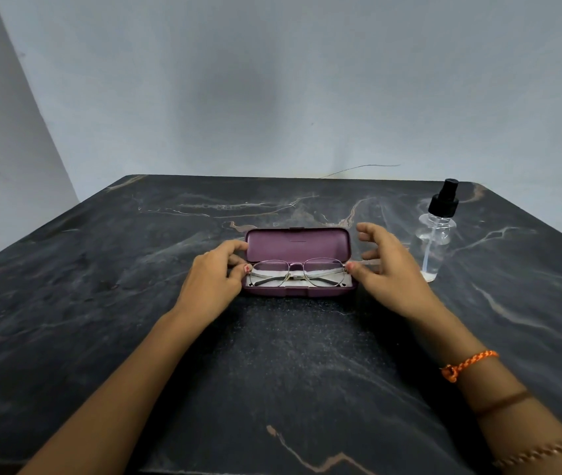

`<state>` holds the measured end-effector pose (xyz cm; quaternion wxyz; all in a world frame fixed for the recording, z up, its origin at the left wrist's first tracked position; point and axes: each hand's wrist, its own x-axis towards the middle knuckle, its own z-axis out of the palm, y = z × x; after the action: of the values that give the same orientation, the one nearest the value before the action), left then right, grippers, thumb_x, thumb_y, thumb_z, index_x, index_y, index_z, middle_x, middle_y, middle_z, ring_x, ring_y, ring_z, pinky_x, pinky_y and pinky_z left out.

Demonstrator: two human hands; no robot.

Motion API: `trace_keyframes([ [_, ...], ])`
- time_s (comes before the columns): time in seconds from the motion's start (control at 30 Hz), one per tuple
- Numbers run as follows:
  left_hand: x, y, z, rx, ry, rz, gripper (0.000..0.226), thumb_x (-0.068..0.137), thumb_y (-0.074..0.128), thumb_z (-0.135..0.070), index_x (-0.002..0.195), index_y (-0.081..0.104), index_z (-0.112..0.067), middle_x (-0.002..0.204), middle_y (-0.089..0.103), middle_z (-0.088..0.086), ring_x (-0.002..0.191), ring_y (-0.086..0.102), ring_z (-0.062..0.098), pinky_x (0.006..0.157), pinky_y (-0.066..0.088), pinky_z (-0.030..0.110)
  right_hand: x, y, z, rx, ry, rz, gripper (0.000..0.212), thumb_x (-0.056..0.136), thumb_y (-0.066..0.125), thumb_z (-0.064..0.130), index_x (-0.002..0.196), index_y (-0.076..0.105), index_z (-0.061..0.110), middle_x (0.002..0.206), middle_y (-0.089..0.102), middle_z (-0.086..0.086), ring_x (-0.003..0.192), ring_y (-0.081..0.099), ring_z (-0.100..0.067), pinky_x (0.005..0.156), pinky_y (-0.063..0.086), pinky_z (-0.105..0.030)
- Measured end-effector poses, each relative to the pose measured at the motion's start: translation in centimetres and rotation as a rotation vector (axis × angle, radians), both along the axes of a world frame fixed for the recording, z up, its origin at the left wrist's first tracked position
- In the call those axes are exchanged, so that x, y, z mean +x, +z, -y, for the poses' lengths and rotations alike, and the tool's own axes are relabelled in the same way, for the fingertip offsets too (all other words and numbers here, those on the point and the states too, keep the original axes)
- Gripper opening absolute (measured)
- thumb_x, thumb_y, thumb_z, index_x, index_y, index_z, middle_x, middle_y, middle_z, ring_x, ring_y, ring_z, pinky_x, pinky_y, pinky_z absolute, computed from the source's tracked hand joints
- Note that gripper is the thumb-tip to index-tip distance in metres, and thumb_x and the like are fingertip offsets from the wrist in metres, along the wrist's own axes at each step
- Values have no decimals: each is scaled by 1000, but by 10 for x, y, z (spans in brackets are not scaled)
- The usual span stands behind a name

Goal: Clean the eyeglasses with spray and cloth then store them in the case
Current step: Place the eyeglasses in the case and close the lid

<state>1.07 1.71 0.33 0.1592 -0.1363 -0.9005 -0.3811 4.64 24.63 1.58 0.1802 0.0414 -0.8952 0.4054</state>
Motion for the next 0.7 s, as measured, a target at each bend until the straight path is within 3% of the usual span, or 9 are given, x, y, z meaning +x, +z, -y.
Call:
trace_keyframes([
  [0.13, 0, -1, 0, 6, -17, -1, 31, 87, 55, -4, 117, 56, -11, 85, 65, -4, 82, 55, 8, 73, 35, 17, -4, -2, 3, -300, 54, 79, 70, 81, 64, 27, 140, 27, 21, 146, 33, -4, 114, 46, -15, 95, 44, -34],
  [0.2, 1, 0, 0, 4, -22, -1, 31, 87, 55, -3, 117, 56, -10, 90, 69, 1, 83, 55, 8, 72, 34, 14, -6, -4, 5, -369, 113, 127, 86, 73, 72, 22, 142, 21, 20, 149, 29, -4, 117, 45, -16, 96, 43, -31],
  [0.27, 2, 1, -1, 16, -30, -9, 31, 86, 55, -2, 117, 56, -8, 93, 70, 5, 82, 56, 9, 77, 38, 17, -7, -7, 5, -360, 162, 159, 101, 64, 80, 14, 143, 17, 19, 149, 28, -5, 121, 46, -20, 96, 41, -29],
  [0.4, 4, 3, -2, 46, -41, -30, 31, 85, 56, 0, 116, 57, -6, 93, 71, 7, 83, 58, 11, 84, 41, 22, -7, -8, 2, -268, 171, 165, 120, 48, 88, 15, 143, 16, 24, 148, 26, -4, 126, 43, -26, 106, 39, -44],
  [0.5, 5, 3, -2, 65, -46, -30, 31, 85, 56, 1, 116, 56, -6, 94, 70, 7, 85, 58, 12, 89, 44, 27, -5, -8, 0, -246, 180, 164, 125, 43, 89, 18, 144, 16, 24, 146, 28, -5, 130, 39, -24, 109, 35, -45],
  [0.57, 5, 3, -2, 82, -53, -17, 30, 87, 55, -1, 116, 56, -6, 91, 67, 3, 86, 57, 11, 86, 43, 25, -4, -6, -1, -199, 162, 132, 124, 45, 89, 18, 144, 16, 22, 142, 29, -2, 129, 36, -20, 109, 33, -38],
  [0.7, 5, -1, -2, 131, -64, 18, 20, 89, 52, -2, 107, 49, -10, 85, 61, -5, 84, 55, 9, 74, 40, 16, 1, -2, 2, -95, 179, 67, 105, 51, 87, 19, 137, 28, 26, 122, 31, 4, 118, 38, -14, 102, 34, -25],
])
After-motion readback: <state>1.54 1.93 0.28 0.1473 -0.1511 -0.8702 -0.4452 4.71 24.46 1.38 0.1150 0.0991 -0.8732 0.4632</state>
